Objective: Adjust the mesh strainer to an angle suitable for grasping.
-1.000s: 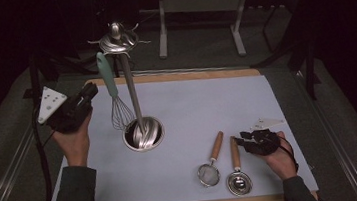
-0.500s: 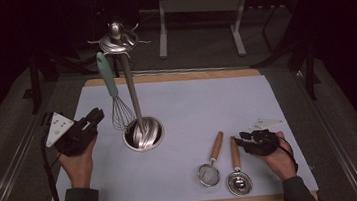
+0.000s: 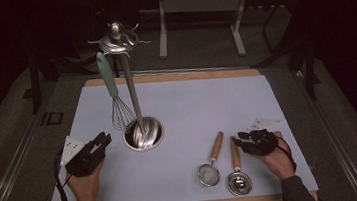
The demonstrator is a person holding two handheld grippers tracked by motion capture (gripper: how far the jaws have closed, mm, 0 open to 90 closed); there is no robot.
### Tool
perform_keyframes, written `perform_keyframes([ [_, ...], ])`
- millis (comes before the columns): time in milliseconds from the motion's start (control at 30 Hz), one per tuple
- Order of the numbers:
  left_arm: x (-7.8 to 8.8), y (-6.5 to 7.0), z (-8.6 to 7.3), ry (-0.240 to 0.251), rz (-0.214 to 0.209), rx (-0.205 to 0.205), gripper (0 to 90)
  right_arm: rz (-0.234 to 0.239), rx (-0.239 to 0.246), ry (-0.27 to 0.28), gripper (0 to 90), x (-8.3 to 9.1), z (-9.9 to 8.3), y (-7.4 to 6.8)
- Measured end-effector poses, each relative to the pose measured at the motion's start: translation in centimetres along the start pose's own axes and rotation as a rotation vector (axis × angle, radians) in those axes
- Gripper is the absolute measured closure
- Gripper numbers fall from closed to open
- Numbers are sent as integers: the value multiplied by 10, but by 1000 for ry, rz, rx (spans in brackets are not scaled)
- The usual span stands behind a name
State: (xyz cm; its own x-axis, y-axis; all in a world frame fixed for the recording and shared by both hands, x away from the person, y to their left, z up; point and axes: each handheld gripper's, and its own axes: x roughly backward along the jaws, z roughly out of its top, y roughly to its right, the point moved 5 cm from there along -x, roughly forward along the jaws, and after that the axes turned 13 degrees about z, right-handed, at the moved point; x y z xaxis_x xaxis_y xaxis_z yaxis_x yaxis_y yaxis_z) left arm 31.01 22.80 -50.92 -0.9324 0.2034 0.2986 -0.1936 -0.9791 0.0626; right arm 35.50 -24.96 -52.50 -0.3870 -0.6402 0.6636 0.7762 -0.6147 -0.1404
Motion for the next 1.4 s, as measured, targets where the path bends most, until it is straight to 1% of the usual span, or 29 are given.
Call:
perform_keyframes([
  [67, -4, 0, -10, -24, -1, 10, 727, 2, 8, -3, 626, -2, 1, -2],
  [200, -14, 2, -25, -75, -6, 10, 724, 3, 17, -14, 637, -4, 2, -4],
  [267, -20, 3, -31, -109, -4, 5, 721, 2, 17, -18, 647, -5, 1, -4],
  [333, -23, 4, -35, -131, -4, 1, 720, -3, 16, -22, 655, -5, 1, -4],
  [467, -25, 6, -39, -150, -3, -2, 711, 0, 23, -31, 692, -8, 1, -7],
  [500, -26, 5, -40, -152, -2, -3, 709, -3, 31, -37, 716, -10, 1, -7],
  [600, -28, 5, -43, -165, 3, 8, 708, -21, 48, -68, 829, -14, 1, -10],
  [667, -28, 5, -43, -164, 7, 6, 705, -26, 57, -83, 891, -17, 1, -12],
  [767, -28, 4, -44, -163, 10, 5, 703, -22, 66, -111, 899, -24, 0, -15],
  [867, -29, 5, -45, -166, 14, 5, 700, -18, 63, -138, 899, -31, 0, -18],
  [1067, -29, 5, -45, -167, 19, -1, 695, 5, 67, -191, 899, -43, -3, -24],
  [1100, -29, 5, -45, -168, 19, 0, 693, 6, 65, -209, 898, -45, -4, -24],
  [1300, -30, 4, -45, -169, 18, 3, 691, 4, 49, -237, 898, -50, -3, -22],
  [1400, -29, 5, -45, -167, 20, 2, 689, -1, 42, -256, 898, -54, 1, -21],
])
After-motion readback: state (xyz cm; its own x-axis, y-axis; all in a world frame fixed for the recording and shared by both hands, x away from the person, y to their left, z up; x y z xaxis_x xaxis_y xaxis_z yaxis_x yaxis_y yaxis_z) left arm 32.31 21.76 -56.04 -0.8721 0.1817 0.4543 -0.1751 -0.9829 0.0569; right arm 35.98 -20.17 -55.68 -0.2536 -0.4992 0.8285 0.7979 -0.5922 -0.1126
